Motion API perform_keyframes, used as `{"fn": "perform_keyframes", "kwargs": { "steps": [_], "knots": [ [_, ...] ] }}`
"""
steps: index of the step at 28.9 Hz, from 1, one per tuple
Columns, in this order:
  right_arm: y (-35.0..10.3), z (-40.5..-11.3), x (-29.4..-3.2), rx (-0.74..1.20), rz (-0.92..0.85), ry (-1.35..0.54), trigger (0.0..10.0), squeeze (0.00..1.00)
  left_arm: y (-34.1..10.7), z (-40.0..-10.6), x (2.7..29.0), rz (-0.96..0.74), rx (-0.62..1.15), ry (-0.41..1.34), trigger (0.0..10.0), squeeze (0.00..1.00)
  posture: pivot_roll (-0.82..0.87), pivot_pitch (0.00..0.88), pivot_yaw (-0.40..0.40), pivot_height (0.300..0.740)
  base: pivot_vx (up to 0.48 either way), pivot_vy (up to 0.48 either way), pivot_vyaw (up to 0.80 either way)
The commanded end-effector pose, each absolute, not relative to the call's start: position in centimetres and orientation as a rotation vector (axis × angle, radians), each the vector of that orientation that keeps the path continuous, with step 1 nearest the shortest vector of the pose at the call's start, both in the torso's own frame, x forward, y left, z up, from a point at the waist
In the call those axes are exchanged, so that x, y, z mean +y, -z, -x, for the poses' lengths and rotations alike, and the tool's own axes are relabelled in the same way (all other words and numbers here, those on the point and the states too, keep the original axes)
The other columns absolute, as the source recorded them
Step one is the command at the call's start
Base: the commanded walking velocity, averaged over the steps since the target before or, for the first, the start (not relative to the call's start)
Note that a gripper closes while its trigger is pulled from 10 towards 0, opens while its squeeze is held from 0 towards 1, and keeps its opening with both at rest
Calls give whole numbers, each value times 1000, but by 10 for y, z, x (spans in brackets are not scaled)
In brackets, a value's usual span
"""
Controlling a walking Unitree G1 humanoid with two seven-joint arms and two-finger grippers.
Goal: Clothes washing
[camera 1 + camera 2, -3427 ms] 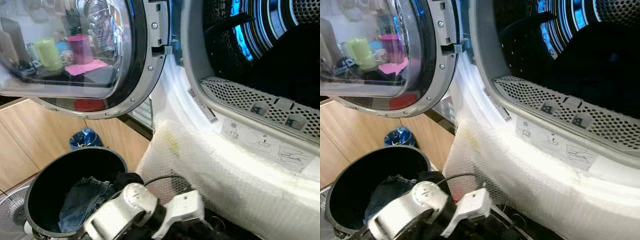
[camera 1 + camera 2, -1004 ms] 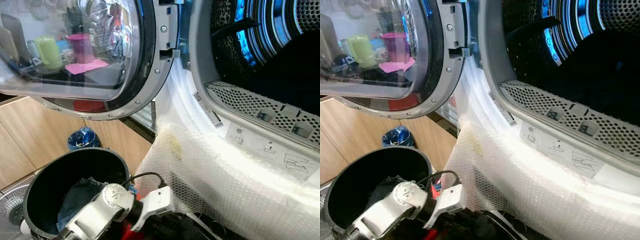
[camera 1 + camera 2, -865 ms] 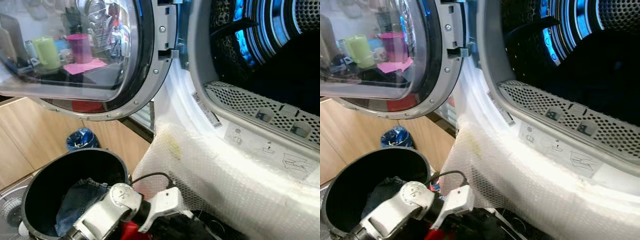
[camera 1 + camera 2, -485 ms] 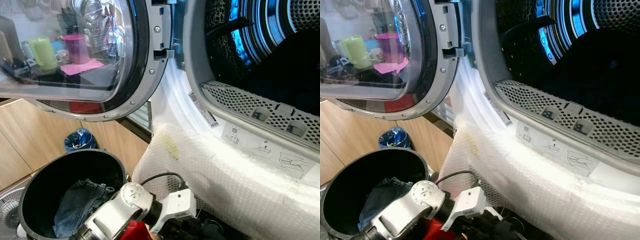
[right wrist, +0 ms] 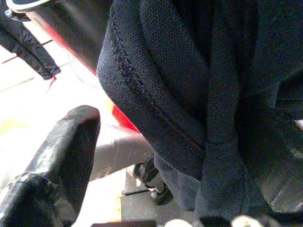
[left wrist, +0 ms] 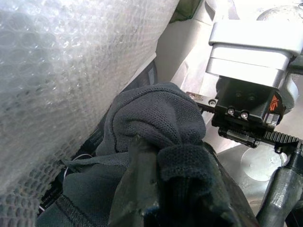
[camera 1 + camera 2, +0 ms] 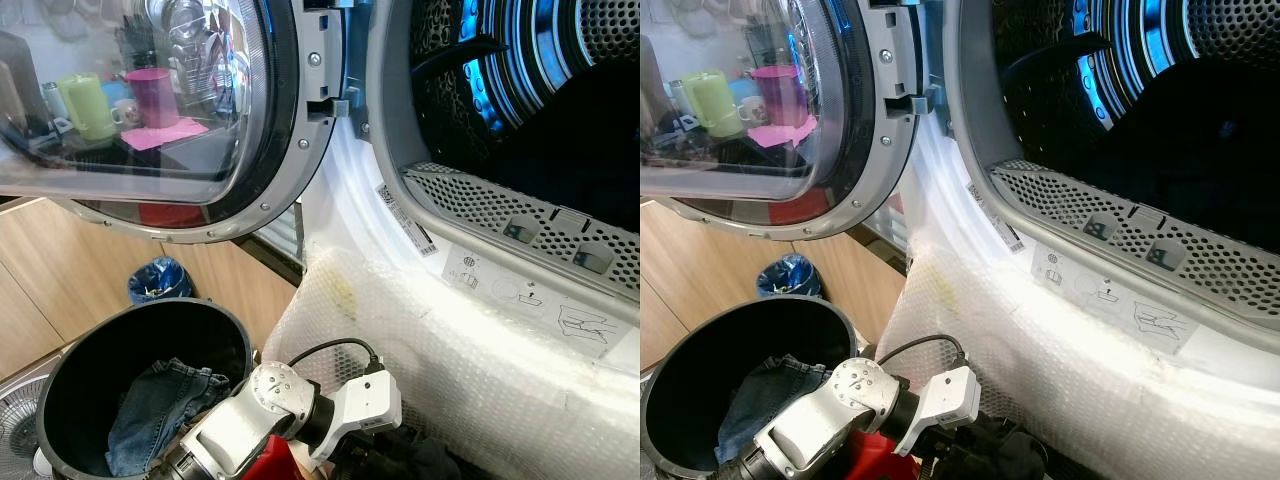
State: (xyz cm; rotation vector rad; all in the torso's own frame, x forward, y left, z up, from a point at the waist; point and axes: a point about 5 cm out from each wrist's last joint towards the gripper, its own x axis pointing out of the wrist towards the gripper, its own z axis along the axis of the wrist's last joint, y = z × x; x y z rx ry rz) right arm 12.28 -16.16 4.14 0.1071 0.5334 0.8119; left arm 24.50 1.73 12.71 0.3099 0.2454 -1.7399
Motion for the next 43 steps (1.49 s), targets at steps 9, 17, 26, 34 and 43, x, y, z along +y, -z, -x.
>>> {"fn": "perform_keyframes", "kwargs": {
  "steps": [9,17,26,34,43],
  "knots": [
    [-45,-122,-159,529,-113,-819,10000,0,-135,-248,16,-322,197,1738,0,0,96,40,11,740,0,0,0],
    [-16,-145,-158,563,-192,-598,10000,0,-155,-243,-4,-130,122,1737,0,0,88,9,7,740,0,0,0],
    [-15,-140,-158,560,-215,-607,10000,0,-162,-241,-9,-76,115,1742,0,0,87,5,8,740,0,0,0],
    [-6,-145,-161,572,-214,-501,10000,0,-175,-238,-13,45,101,1761,0,0,89,9,10,740,0,0,0],
    [5,-134,-166,609,-237,-442,10000,0,-175,-239,-10,46,117,1744,0,0,88,25,10,740,0,0,0]
  ]
}}
